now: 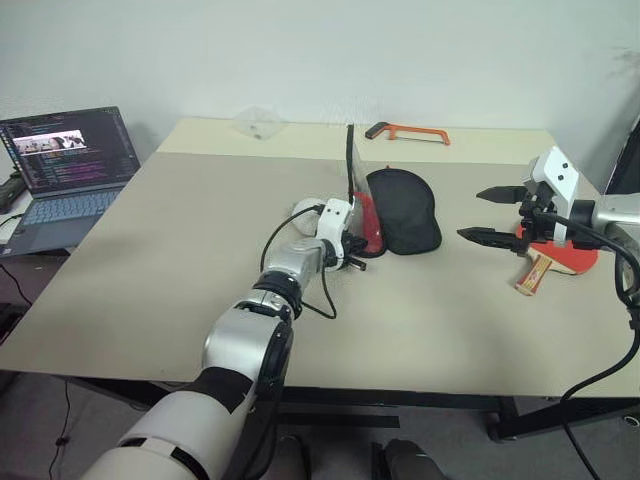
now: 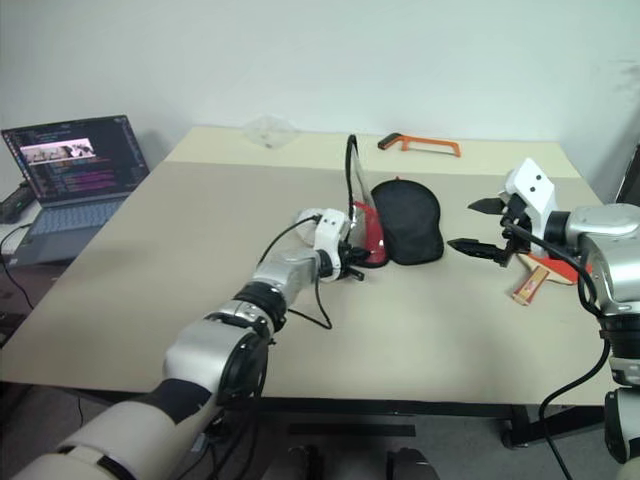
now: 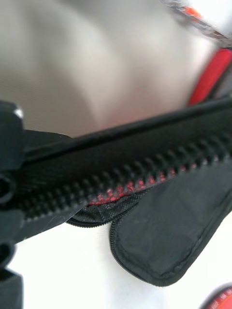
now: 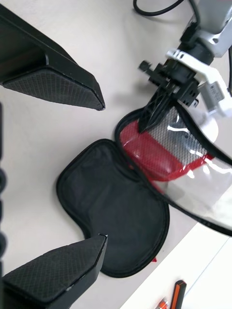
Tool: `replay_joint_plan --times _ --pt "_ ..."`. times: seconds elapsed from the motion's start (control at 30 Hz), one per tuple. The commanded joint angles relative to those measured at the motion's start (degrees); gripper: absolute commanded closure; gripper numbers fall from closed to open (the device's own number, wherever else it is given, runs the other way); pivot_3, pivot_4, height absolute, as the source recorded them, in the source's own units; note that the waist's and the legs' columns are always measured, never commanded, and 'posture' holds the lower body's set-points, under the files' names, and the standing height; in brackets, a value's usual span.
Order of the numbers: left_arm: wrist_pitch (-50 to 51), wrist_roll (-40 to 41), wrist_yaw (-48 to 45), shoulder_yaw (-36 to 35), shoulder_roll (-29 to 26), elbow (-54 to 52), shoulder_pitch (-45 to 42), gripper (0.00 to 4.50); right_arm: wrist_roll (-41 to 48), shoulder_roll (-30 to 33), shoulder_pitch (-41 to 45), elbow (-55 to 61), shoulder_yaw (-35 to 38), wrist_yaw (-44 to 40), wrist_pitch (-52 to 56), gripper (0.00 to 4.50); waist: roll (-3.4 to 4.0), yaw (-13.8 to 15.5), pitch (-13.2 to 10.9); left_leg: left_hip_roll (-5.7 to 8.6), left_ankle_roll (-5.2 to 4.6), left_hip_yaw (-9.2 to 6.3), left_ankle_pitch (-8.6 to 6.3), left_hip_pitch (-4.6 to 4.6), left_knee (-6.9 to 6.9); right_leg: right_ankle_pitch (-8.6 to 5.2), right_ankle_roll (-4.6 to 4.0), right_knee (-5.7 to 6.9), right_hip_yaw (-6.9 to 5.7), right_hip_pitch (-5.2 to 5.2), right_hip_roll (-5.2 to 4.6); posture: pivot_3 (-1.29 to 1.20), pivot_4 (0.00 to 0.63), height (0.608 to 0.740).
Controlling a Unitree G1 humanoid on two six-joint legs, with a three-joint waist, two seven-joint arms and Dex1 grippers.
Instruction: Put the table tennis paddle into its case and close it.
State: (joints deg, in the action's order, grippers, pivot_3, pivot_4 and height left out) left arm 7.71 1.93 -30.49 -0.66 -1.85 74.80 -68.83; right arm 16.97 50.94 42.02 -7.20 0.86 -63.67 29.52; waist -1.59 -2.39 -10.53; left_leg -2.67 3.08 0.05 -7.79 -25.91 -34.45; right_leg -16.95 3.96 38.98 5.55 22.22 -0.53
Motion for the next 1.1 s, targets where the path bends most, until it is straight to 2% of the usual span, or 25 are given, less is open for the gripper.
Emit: replay_joint_plan --times 0.03,0.2,0.33,0.67,0.8,1.1 --pt "-4.8 -3.3 2.9 1.5 2.0 0.3 -2.7 4.49 0.4 0.5 1.3 1.6 1.0 -0.1 -0.2 0.0 0.0 0.1 0.0 0.0 0.0 0.0 0.0 0.0 0.0 0.0 0.0 0.0 0.0 0.0 0.0 0.0 0.15 0.74" --pt "-10.1 -8.3 7.4 4.3 4.9 1.2 -3.8 4.49 0.5 0.9 0.8 2.1 1.3 0.0 0.3 0.0 0.0 0.5 0.0 0.0 0.0 0.01 0.0 -0.01 0.01 0.0 -0.01 -0.01 0.01 0.02 0.0 0.0 0.15 0.74" --pt "-11.1 -9.1 8.1 3.9 7.4 1.6 -4.8 4.49 0.7 1.4 0.3 2.6 1.7 0.0 0.7 0.0 0.0 0.5 0.0 0.0 0.0 0.01 0.0 -0.01 0.02 0.0 0.0 -0.01 0.01 0.02 0.0 0.0 0.15 0.74" --pt "-13.4 -8.0 -0.2 3.1 13.2 0.9 -4.4 4.49 0.7 1.9 -0.1 3.1 2.3 0.3 1.2 0.0 0.01 0.3 0.0 0.01 0.0 0.03 0.0 -0.01 0.08 0.0 0.0 -0.02 0.03 0.05 0.0 0.0 0.15 0.74" --pt "-13.4 -7.1 -3.7 2.2 12.7 0.7 -3.3 4.49 0.7 2.1 -0.2 2.9 2.3 0.3 1.2 0.0 0.01 0.4 0.0 0.01 0.0 0.02 0.0 -0.01 0.1 0.0 -0.01 -0.03 0.02 0.05 0.0 0.0 0.15 0.74" --pt "-8.0 -5.9 5.1 -1.5 6.9 0.2 -2.5 4.49 -0.3 0.0 1.5 0.7 0.9 1.6 0.0 0.0 0.01 0.3 0.0 0.01 0.0 0.0 0.0 0.0 0.09 0.0 -0.01 0.01 0.03 0.05 0.01 0.0 0.15 0.74"
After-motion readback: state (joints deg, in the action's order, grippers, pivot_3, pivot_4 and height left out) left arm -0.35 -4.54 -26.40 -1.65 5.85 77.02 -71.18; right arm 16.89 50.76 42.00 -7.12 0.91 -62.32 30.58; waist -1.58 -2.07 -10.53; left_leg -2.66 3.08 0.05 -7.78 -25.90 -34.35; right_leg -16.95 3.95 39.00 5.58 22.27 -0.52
